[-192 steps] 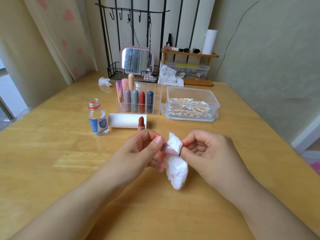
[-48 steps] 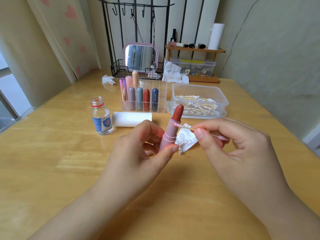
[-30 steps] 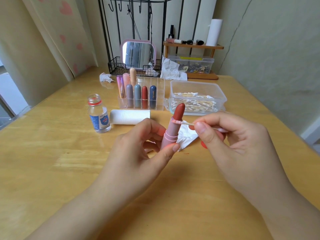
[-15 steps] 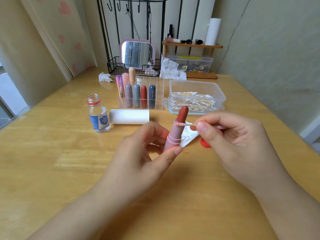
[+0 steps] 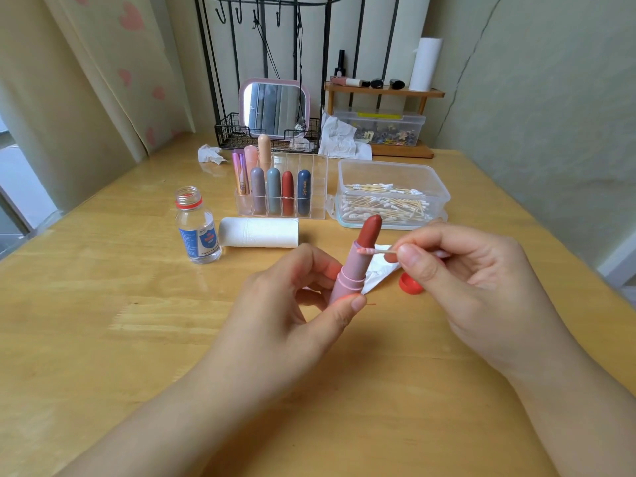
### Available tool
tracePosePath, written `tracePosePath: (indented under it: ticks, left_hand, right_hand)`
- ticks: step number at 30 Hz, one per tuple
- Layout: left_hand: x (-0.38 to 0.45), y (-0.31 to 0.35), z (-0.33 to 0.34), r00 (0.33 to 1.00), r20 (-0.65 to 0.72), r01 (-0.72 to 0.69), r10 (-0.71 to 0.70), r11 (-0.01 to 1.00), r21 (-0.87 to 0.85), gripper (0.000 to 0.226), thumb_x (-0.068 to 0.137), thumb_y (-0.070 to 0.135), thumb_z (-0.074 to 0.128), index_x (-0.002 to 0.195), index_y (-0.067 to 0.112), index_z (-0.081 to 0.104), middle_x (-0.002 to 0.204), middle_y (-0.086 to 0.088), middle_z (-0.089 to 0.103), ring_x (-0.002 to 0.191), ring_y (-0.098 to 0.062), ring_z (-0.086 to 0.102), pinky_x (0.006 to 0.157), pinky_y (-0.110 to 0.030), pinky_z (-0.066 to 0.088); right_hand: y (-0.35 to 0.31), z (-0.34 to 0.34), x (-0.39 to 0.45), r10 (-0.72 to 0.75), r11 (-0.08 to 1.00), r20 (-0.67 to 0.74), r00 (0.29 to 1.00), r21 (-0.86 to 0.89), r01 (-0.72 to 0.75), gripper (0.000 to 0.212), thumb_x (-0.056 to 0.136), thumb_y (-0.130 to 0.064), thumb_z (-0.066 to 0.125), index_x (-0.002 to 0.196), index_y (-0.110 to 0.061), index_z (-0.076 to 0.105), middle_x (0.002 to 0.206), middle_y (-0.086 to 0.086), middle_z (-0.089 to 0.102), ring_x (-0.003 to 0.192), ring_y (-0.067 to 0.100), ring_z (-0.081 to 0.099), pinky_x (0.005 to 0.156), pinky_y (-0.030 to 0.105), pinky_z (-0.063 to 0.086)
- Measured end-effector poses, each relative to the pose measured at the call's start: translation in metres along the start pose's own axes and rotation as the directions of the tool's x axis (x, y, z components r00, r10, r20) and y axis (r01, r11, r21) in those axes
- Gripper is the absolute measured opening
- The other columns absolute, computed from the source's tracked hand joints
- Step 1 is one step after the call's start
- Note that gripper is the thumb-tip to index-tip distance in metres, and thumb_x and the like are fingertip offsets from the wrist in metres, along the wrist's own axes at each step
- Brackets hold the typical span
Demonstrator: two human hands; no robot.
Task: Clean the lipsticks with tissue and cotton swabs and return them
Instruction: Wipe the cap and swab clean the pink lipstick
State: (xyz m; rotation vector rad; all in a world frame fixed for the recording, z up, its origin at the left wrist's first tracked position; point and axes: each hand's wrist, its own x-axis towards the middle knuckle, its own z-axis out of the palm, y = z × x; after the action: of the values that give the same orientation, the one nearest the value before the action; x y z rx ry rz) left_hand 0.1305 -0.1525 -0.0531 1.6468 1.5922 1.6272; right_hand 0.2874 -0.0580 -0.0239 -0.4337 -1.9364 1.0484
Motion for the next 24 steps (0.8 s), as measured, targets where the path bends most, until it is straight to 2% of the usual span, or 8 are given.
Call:
tracePosePath:
  ticks: [9, 21, 24]
  left_hand:
    - [0.0008, -0.0007, 0.0005, 1.0, -0.003, 0.0, 0.0, 1.0, 0.013, 0.023, 0.073, 0.043, 0.066, 0.085, 0.024, 0.061, 0.082, 0.011, 0.068, 0.073, -0.006, 0.065, 0.07, -0.025, 0.055]
    - [-0.0004, -0.0004, 0.0001, 1.0, -0.004, -0.002, 0.002, 1.0, 0.004, 0.025, 0.072, 0.044, 0.066, 0.085, 0.023, 0.061, 0.081, 0.01, 0.068, 0.072, -0.007, 0.065, 0.069, -0.022, 0.054]
    - [0.0001, -0.001, -0.0006, 1.0, -0.011, 0.002, -0.002, 1.0, -0.007, 0.024, 0.072, 0.044, 0.066, 0.085, 0.024, 0.061, 0.08, 0.011, 0.068, 0.072, -0.007, 0.065, 0.068, -0.021, 0.053]
  right_hand:
    - [0.0031, -0.0023, 0.0005, -0.004, 1.0, 0.009, 1.0, 0.007, 0.004, 0.017, 0.077, -0.038, 0.06, 0.08, -0.024, 0.07, 0.071, 0.013, 0.06, 0.064, 0.035, 0.046, 0.058, 0.038, 0.04]
    - [0.004, -0.0054, 0.0034, -0.019, 1.0, 0.0, 1.0, 0.0, 0.019, 0.013, 0.078, -0.036, 0.06, 0.077, -0.026, 0.069, 0.07, -0.003, 0.066, 0.065, 0.038, 0.047, 0.061, 0.038, 0.042]
    - [0.0053, -0.0072, 0.0042, -0.008, 1.0, -0.003, 1.0, -0.002, 0.008, 0.015, 0.078, -0.036, 0.06, 0.079, -0.025, 0.069, 0.068, -0.009, 0.065, 0.065, 0.04, 0.048, 0.061, 0.031, 0.043]
